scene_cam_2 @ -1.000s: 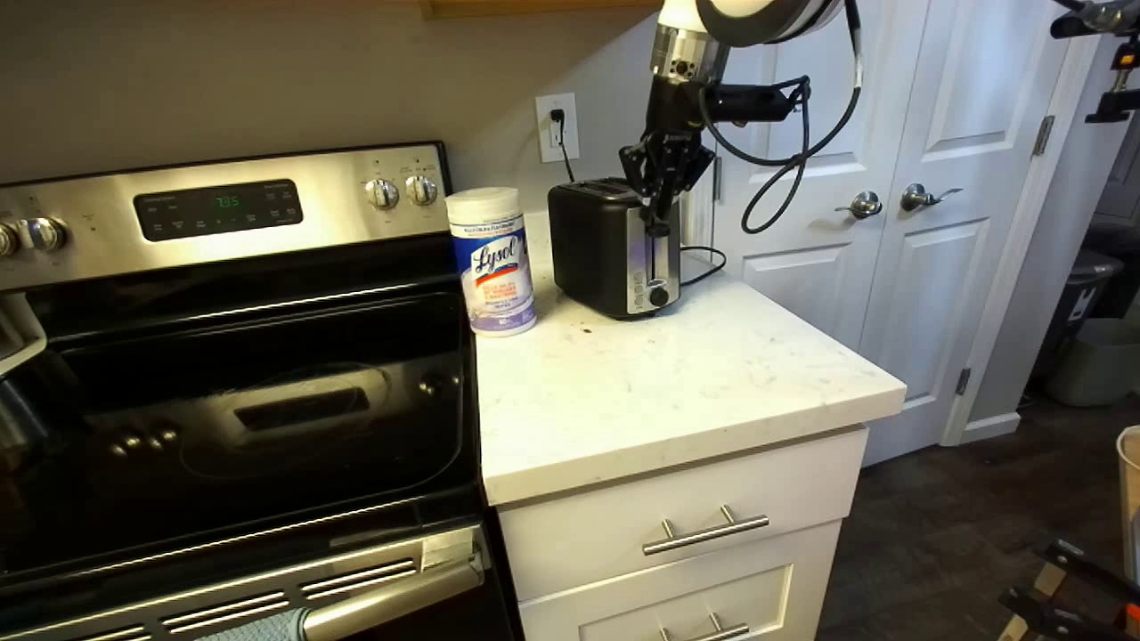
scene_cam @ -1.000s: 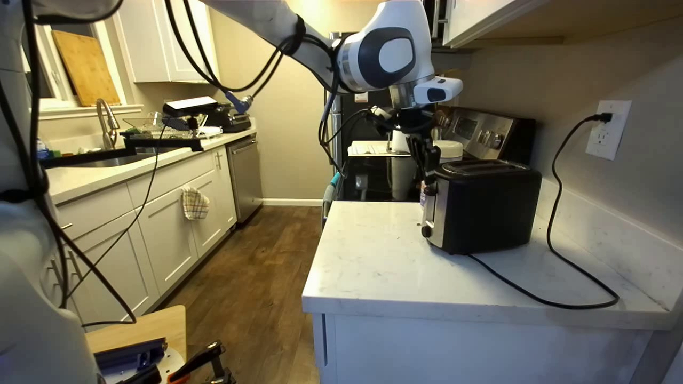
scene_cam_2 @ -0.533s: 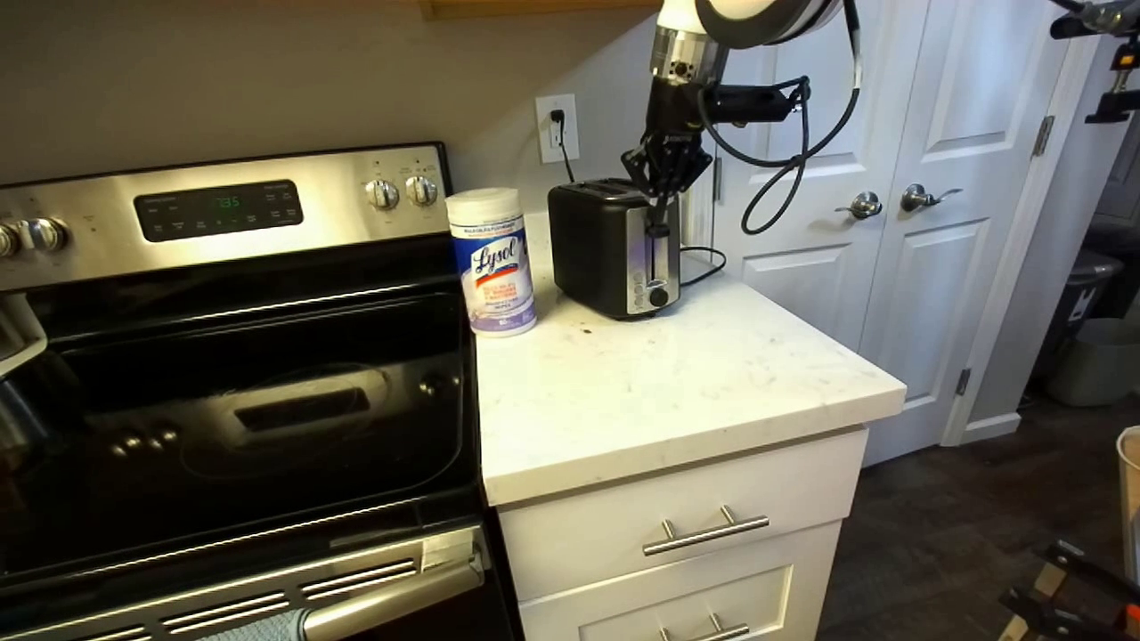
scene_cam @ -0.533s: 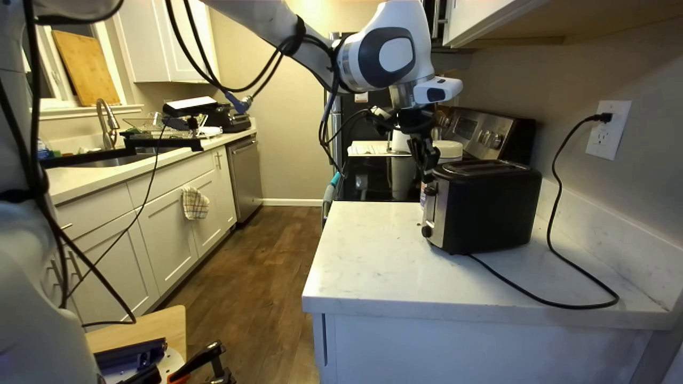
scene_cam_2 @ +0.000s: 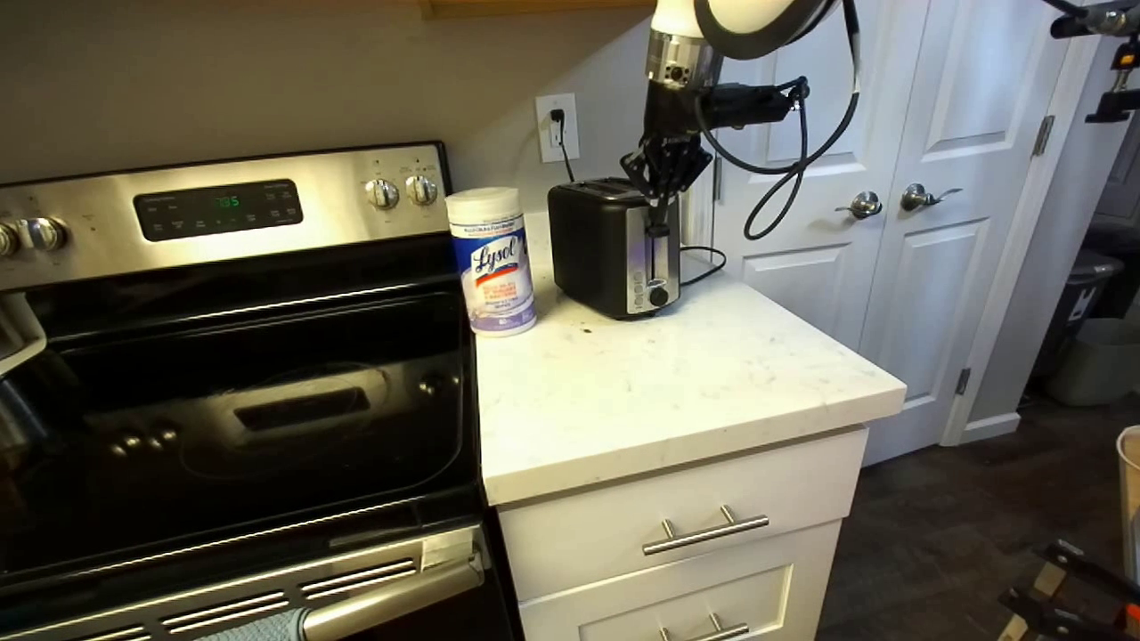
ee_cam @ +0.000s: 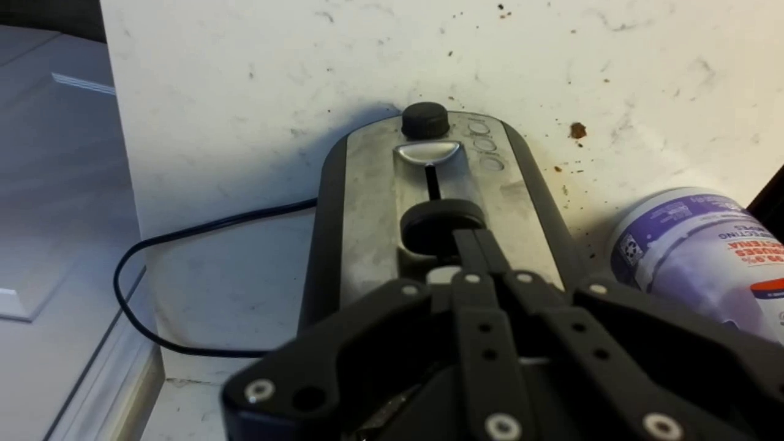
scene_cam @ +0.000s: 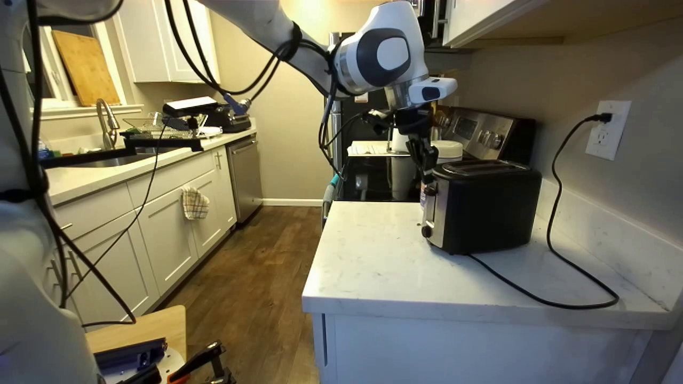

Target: Press down the toaster

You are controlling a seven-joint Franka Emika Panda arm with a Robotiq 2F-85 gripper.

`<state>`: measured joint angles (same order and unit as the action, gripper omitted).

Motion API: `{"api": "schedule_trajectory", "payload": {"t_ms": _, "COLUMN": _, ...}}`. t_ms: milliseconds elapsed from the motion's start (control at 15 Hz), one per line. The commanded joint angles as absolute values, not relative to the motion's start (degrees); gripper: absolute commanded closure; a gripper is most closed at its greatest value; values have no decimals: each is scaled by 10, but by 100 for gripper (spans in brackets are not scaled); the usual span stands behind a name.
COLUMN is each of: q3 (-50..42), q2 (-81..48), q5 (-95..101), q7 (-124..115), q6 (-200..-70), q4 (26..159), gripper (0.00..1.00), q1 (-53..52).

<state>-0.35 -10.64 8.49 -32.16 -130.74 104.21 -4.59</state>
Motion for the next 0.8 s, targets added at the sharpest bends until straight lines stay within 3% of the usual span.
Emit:
{"api": "schedule_trajectory", "payload": {"t_ms": 0, "q3": -11, "q2": -85, "q5": 113, "q7": -346, "q6": -1314, "q4": 1074, "gripper": 100, "q1": -55}}
{"api": "schedule_trajectory", "payload": {"t_ms": 733, "q3": -15, "q2": -69, "q5": 170, "q7": -387, "q6": -1339, "q4": 1148, "gripper": 100, "q1": -50}}
